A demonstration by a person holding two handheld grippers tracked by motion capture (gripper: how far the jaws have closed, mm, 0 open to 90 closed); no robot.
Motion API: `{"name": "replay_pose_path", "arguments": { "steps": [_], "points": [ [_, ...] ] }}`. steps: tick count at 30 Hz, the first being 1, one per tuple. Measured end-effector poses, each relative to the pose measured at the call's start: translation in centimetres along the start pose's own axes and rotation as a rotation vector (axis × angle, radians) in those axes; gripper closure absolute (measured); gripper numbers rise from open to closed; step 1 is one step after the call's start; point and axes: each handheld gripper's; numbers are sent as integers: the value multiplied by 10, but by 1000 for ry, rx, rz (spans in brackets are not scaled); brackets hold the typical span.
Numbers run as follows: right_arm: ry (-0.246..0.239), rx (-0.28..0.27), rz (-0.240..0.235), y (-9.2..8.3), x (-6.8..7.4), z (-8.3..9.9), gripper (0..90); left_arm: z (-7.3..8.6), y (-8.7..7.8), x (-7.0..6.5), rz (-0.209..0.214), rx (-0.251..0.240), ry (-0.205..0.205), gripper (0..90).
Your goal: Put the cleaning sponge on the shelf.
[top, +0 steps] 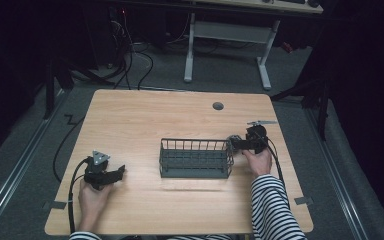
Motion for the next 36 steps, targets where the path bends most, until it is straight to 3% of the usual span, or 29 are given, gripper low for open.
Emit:
{"name": "replay_pose_path", "arguments": {
  "steps": [8, 13, 19, 27, 36],
  "points": [
    [18, 24, -42, 10, 0, 2, 202, 0, 0, 0, 0, 0, 0, 264],
    [23, 70, -53, 19, 1, 6, 258, 0, 0, 0, 0, 0, 0, 264],
    [13, 68, -48, 19, 4, 7, 336, 0, 0, 0, 0, 0, 0, 263],
    [5, 37, -44, 10, 5, 6, 367, 0, 0, 0, 0, 0, 0, 264],
    [-25, -9, -45, -15, 5, 1, 374, 0, 0, 0, 1, 1, 1, 264]
  ]
}}
Point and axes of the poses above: each handheld gripper's, and its own axes: y roughly forward along the jaws, z roughly out of its underside, x roughly to its left
